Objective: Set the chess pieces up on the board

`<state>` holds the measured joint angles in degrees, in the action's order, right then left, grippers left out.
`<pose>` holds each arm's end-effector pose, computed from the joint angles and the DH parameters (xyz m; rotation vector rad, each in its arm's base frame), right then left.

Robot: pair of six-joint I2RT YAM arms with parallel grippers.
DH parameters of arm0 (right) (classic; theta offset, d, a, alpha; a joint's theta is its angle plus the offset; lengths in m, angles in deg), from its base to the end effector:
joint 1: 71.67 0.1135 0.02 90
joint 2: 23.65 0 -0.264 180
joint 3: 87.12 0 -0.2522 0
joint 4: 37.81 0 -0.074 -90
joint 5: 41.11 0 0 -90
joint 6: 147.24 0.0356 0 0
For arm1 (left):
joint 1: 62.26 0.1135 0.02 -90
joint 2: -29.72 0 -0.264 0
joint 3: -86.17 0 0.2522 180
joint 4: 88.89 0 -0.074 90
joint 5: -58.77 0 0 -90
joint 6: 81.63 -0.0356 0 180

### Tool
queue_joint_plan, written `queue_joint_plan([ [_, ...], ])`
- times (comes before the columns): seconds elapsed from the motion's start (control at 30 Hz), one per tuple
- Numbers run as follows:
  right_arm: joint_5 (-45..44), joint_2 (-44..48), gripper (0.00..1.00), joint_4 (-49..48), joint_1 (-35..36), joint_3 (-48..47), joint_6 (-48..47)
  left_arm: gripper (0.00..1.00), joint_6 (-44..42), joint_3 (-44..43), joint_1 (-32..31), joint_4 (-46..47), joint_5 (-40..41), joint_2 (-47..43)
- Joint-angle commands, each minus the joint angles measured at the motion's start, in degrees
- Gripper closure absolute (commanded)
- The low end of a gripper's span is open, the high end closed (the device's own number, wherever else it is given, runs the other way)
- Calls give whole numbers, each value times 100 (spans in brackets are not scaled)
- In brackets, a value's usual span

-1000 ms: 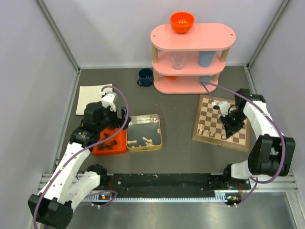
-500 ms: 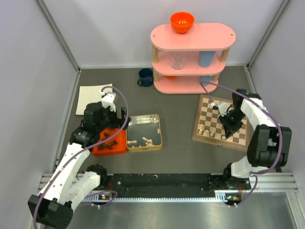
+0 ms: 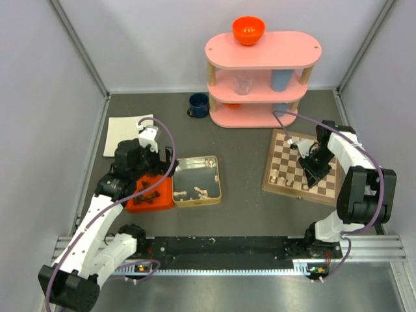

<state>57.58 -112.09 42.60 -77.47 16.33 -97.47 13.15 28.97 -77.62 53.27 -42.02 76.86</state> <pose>0.2545 -0.0204 0.2163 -0.9158 2.9719 0.2419 0.1768 -0.0555 0.3003 0.3081 2.0486 -0.4106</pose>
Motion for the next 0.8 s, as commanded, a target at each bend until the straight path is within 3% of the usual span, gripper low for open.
queue_joint_plan([
  [0.0, 36, -94, 86, -161, -26, -199, 41, 1, -38, 29, 24, 140, 50, -3],
  [0.77, 283, -112, 74, -153, -26, -269, 112, 1, -29, 29, 24, 140, 33, -11],
])
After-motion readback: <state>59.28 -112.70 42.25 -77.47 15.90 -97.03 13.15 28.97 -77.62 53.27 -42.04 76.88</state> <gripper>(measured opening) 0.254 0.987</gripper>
